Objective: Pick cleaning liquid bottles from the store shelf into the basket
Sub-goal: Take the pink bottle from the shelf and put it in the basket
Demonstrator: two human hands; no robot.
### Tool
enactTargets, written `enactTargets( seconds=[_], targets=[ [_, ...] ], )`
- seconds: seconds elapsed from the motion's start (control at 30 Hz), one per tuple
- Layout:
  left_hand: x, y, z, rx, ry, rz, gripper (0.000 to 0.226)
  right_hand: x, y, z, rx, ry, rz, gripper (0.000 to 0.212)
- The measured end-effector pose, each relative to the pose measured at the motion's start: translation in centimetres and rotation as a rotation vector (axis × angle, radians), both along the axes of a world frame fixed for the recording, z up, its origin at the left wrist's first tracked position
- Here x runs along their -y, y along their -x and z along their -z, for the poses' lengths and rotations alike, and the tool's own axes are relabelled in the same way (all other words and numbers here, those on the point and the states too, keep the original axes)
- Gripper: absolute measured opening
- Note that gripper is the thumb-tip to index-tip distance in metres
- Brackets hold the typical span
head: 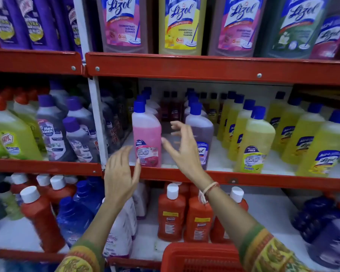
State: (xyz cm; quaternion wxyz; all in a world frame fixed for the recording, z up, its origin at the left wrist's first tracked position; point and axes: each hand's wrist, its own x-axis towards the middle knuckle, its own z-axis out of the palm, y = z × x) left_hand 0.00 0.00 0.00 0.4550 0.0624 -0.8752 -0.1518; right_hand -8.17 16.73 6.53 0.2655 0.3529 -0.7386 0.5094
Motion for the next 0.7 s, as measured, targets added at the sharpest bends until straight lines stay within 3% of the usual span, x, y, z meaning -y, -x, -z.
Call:
enactTargets(
  seconds=[0.13,0.33,0.53,0.7],
  targets=[
    [2.2,0.8,2.1,0.146,0.035,-0.017,0.046,3.2,1.2,1.2,0.339,-0.082,-0.141,0.078],
    [4.2,2.4,4.5,0.265,0.128,-0.016,0.049,6.6,4.2,3.0,0.595,-0.050,-0.197,0.073],
    [4.7,2.5,5.0,0.286,0.146,0.021,0.056,7.4,2.7,3.6,0.504,0.151,-0.142,0.063],
    [4.4,2.5,4.9,0.298,0.135,-0.009,0.059,6.2,0.3,2.1,0.180,0.118,0.080,0.063]
  ],
)
